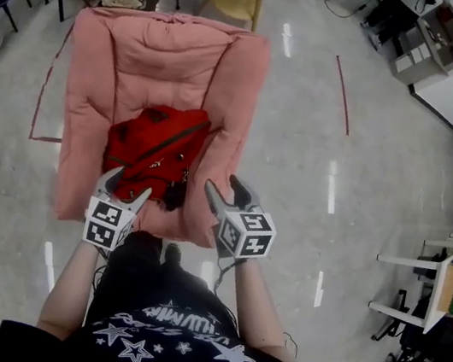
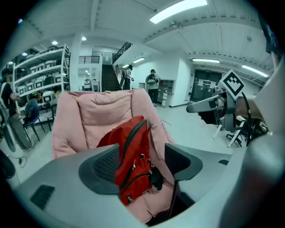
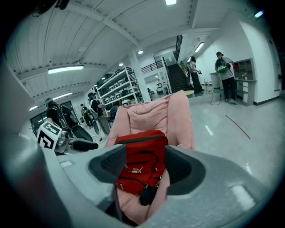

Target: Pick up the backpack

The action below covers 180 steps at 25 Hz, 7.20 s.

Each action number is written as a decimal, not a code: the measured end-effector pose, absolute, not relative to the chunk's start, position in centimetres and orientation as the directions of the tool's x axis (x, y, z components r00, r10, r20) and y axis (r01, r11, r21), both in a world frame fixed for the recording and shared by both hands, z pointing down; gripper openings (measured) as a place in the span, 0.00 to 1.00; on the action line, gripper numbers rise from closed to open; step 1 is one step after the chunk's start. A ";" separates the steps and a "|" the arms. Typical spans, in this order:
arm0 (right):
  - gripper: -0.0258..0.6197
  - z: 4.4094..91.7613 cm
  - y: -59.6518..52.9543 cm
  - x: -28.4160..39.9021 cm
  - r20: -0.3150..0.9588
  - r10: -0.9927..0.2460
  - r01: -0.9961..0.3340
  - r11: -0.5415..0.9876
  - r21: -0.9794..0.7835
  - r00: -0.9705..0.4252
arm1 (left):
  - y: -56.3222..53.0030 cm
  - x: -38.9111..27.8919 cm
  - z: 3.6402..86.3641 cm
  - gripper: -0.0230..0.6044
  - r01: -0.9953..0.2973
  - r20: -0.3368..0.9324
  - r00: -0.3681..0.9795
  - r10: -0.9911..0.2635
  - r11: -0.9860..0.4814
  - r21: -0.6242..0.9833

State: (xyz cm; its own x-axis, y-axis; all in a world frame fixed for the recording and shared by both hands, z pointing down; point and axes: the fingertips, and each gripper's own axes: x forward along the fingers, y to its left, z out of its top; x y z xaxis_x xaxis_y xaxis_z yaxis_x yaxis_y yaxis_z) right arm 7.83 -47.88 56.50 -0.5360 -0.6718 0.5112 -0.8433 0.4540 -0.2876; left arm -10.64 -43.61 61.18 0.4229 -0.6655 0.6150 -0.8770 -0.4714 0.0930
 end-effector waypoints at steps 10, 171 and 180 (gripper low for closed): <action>0.48 60.9 -55.4 4.4 0.579 -0.641 -0.863 0.412 -0.293 -0.503 | -50.7 -11.4 69.6 0.58 -0.826 0.753 0.443 -0.487 -0.549 0.130; 0.05 38.6 14.3 9.9 0.213 -0.694 -0.724 0.676 -0.139 -0.688 | 17.4 -6.6 36.5 0.05 -0.604 0.042 0.654 -0.755 -0.488 0.630; 0.05 37.5 15.6 10.3 0.187 -0.679 -0.704 0.697 -0.139 -0.710 | 18.8 -6.4 35.1 0.05 -0.702 0.073 0.600 -0.797 -0.480 0.527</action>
State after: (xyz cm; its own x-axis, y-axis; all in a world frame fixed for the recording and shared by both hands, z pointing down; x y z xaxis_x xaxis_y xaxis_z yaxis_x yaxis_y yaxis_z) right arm 10.33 15.62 37.54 -0.7098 -0.6793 0.1865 -0.7035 0.6969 -0.1391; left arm -6.37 18.76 35.08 0.5995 -0.7970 0.0733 -0.7019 -0.4796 0.5266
